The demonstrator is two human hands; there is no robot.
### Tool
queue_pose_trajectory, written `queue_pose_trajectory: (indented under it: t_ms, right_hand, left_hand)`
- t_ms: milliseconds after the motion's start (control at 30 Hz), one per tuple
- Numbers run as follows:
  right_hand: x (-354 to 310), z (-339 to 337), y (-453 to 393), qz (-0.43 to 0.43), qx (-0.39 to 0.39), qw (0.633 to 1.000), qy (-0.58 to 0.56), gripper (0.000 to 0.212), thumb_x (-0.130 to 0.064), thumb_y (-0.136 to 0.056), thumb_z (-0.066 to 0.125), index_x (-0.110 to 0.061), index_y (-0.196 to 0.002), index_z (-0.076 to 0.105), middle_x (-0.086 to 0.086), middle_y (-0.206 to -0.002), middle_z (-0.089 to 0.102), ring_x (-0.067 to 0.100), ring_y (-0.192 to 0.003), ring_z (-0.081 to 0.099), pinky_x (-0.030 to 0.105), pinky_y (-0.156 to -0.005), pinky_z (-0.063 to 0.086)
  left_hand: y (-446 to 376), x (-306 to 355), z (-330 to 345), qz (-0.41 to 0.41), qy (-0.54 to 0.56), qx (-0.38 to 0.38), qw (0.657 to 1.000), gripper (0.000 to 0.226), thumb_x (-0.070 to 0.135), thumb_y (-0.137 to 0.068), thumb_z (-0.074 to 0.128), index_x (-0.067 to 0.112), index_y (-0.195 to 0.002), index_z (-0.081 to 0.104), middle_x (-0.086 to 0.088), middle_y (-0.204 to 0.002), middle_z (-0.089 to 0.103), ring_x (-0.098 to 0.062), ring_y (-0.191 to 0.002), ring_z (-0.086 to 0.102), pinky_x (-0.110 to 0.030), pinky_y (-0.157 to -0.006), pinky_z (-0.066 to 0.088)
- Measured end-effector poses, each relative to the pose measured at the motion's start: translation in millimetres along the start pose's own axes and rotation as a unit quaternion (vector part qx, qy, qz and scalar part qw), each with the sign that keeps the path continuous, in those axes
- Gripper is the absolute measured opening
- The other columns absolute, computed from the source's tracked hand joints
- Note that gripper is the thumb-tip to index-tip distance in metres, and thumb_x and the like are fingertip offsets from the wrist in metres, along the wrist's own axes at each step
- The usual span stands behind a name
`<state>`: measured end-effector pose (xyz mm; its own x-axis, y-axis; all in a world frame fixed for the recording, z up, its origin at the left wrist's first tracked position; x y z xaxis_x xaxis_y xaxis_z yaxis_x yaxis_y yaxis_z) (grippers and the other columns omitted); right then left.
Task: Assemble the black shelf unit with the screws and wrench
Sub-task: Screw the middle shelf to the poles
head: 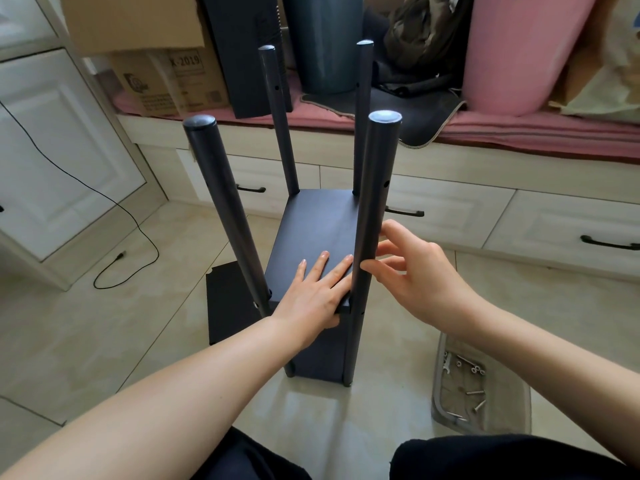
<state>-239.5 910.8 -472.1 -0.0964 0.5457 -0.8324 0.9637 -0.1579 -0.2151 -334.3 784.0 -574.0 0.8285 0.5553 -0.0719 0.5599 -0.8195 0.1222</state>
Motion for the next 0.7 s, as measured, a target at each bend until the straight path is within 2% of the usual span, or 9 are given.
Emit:
queue_pose_trajectory:
  t_ms: [200, 333, 500, 600, 700]
  right_hand:
    - [0, -1, -1, 0.000, 0.007, 1.000, 0.003, 0.027, -0.017, -0.092, 0.067, -0.031, -0.112, 0.056, -0.014, -0.092, 0.068, -0.001, -0.079, 0.070, 0.016, -0.074, 0.056]
    - [1, -2, -2, -0.001, 0.015, 1.000, 0.006, 0.029, -0.018, -0.091, 0.070, -0.034, -0.110, 0.055, -0.016, -0.089, 0.068, -0.001, -0.078, 0.070, 0.018, -0.076, 0.057]
    - [1, -3, -2, 0.000, 0.016, 1.000, 0.013, 0.027, -0.019, -0.090, 0.070, -0.028, -0.114, 0.059, -0.013, -0.089, 0.069, 0.001, -0.080, 0.070, 0.022, -0.078, 0.058]
    - [1, -2, -2, 0.002, 0.011, 1.000, 0.000, 0.027, -0.019, -0.091, 0.069, -0.027, -0.116, 0.059, -0.011, -0.091, 0.069, 0.002, -0.082, 0.070, 0.023, -0.079, 0.057]
    - [2, -2, -3, 0.007, 0.008, 1.000, -0.025, 0.029, -0.017, -0.092, 0.068, -0.023, -0.118, 0.060, -0.009, -0.095, 0.069, 0.007, -0.085, 0.070, 0.030, -0.082, 0.059]
  left_hand:
    - [1, -1, 4, -0.003, -0.002, 0.009, 1.000, 0.085, 0.037, -0.100, 0.052, 0.028, -0.160, -0.008, 0.004, -0.169, -0.011, -0.035, -0.154, -0.012, -0.056, -0.124, 0.003]
    - [1, -2, 9, 0.004, 0.016, 0.005, 1.000, 0.106, 0.061, -0.087, 0.059, 0.030, -0.158, -0.013, 0.006, -0.169, -0.013, -0.033, -0.154, -0.016, -0.056, -0.125, 0.002]
    - [-3, 2, 11, -0.024, 0.031, 0.024, 0.999, 0.109, 0.088, -0.082, 0.038, 0.034, -0.155, -0.022, 0.010, -0.167, -0.014, -0.030, -0.153, -0.019, -0.054, -0.122, -0.007]
    - [-5, 5, 13, -0.046, 0.035, 0.026, 0.998, 0.105, 0.089, -0.082, 0.032, 0.032, -0.158, -0.015, 0.010, -0.167, -0.013, -0.030, -0.153, -0.021, -0.056, -0.123, -0.007]
    - [-7, 8, 11, -0.058, 0.032, 0.037, 0.997, 0.096, 0.081, -0.090, 0.032, 0.029, -0.161, -0.006, 0.007, -0.169, -0.008, -0.031, -0.154, -0.017, -0.056, -0.123, -0.004]
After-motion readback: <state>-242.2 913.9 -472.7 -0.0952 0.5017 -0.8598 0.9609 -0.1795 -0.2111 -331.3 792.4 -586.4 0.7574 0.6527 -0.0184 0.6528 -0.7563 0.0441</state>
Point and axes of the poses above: each hand's wrist, its own y-axis away from the middle knuckle, its own z-axis out of the palm, x = y × z, the point moved 4 cm from there along -y, towards the middle knuckle
